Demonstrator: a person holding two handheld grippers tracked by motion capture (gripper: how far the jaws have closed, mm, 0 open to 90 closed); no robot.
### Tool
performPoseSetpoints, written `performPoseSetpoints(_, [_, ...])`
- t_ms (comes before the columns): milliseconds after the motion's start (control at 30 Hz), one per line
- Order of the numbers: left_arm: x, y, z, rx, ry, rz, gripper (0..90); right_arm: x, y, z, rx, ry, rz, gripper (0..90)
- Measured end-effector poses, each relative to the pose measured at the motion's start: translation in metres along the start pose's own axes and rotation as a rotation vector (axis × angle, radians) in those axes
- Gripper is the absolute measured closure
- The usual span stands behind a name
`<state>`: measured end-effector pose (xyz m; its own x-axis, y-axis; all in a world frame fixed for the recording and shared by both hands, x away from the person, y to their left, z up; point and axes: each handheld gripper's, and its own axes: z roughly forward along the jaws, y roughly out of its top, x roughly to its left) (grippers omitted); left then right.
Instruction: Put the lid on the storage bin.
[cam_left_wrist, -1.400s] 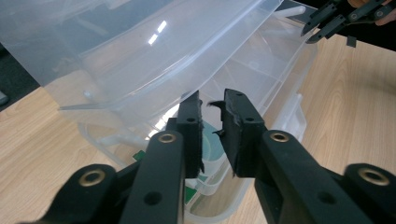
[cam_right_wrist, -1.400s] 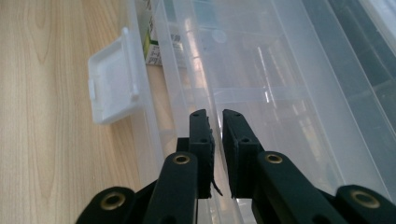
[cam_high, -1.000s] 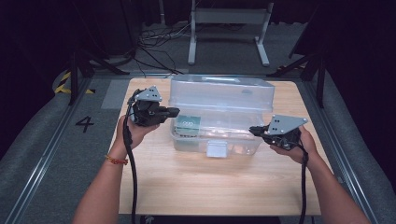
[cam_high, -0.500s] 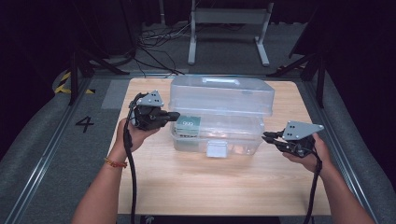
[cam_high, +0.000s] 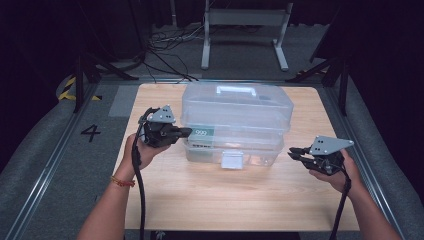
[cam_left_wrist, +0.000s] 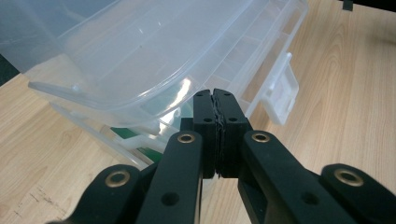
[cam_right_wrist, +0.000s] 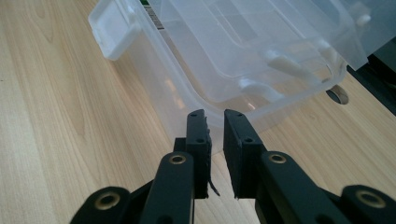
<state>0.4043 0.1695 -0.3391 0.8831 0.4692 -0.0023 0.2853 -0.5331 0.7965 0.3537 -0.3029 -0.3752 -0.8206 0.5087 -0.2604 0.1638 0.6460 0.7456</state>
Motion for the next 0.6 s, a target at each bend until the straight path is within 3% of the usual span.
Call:
performPoseSetpoints(200, [-0.003, -0.004, 0.001, 0.003, 0.001, 0.002, 88.7, 0.0, -0.005, -0.002, 0.0, -0.007, 0.022, 78.9])
performPoseSetpoints(267, [-0.005, -0.005, 0.0, -0.016, 0.005, 0.002, 88.6, 0.0, -0.008, -0.003, 0.001, -0.011, 0.027, 78.8])
performPoseSetpoints(333, [-0.005, -0.006, 0.0, -0.017, -0.007, -0.002, 88.6, 0.001, -0.01, -0.003, 0.003, -0.01, 0.029, 78.8])
performPoseSetpoints(367, [-0.006, -0.007, 0.001, -0.006, -0.037, 0.002, 89.0, 0.001, -0.011, -0.003, 0.004, -0.012, 0.031, 79.0])
performPoseSetpoints(467, [-0.012, -0.01, 0.005, 0.013, -0.007, 0.017, 89.0, 0.002, -0.012, -0.002, 0.004, -0.008, 0.032, 79.4])
performPoseSetpoints(600, [-0.013, -0.014, 0.006, 0.025, -0.006, 0.018, 89.0, 0.003, -0.013, 0.0, 0.005, 0.0, 0.034, 79.6])
